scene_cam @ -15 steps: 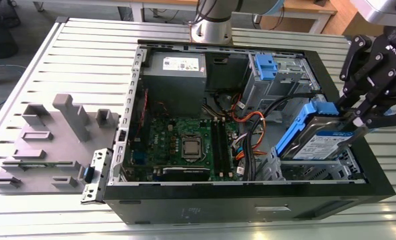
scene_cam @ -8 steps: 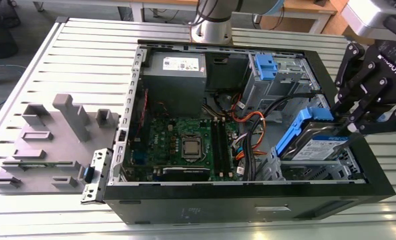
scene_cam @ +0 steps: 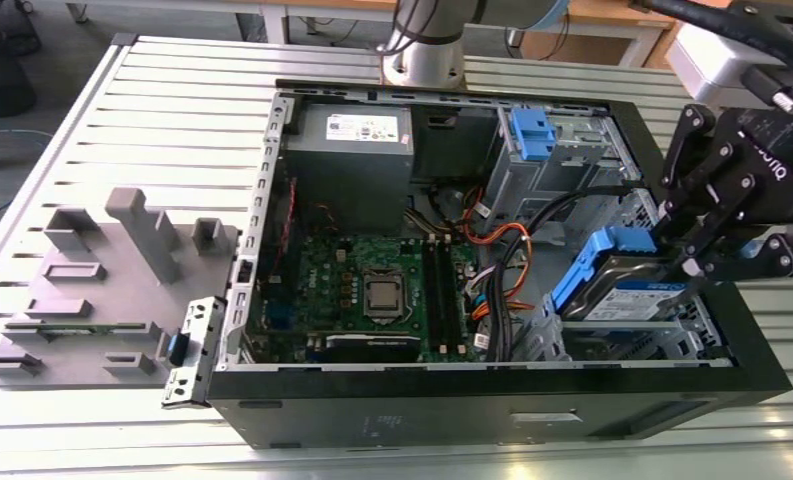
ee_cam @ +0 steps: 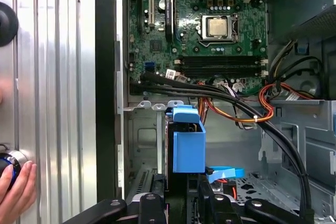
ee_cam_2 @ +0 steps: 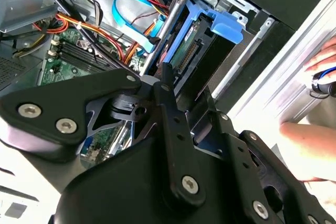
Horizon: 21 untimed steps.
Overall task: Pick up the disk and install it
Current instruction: 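Insert the disk into the insertion slot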
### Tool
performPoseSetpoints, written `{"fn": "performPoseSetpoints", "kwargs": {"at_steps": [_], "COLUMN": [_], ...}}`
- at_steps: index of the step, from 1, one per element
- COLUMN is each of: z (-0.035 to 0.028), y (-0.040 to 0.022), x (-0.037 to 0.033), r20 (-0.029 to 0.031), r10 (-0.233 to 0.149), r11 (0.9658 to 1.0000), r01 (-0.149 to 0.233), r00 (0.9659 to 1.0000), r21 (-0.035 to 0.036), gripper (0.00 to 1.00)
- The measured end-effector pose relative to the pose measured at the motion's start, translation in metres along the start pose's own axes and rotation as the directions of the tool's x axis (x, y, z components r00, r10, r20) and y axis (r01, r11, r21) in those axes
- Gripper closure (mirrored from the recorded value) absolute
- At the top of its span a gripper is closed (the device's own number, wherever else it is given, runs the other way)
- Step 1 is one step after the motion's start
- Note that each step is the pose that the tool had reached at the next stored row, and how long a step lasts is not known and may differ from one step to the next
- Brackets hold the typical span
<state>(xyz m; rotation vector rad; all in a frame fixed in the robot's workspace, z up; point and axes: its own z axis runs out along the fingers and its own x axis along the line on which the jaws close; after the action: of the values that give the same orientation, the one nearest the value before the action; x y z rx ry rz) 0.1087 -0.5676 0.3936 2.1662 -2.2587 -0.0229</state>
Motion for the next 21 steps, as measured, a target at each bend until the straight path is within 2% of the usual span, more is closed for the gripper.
{"fn": "performPoseSetpoints", "kwargs": {"at_steps": [5,11,21], "z": [0.0072,0.0093,0.0265], "y": [-0.0001,-0.0001,-0.0005], "x": [0.0001,0.0001,0.0004], "r20": [-0.0011,-0.0013,-0.0029], "r10": [0.000,0.000,0.000], "r11": [1.0000,1.0000,1.0000], "r01": [0.000,0.000,0.000], "r00": [1.0000,1.0000,1.0000], "r21": [0.0001,0.0000,0.0001], "gripper": [0.65,0.65,0.65]}}
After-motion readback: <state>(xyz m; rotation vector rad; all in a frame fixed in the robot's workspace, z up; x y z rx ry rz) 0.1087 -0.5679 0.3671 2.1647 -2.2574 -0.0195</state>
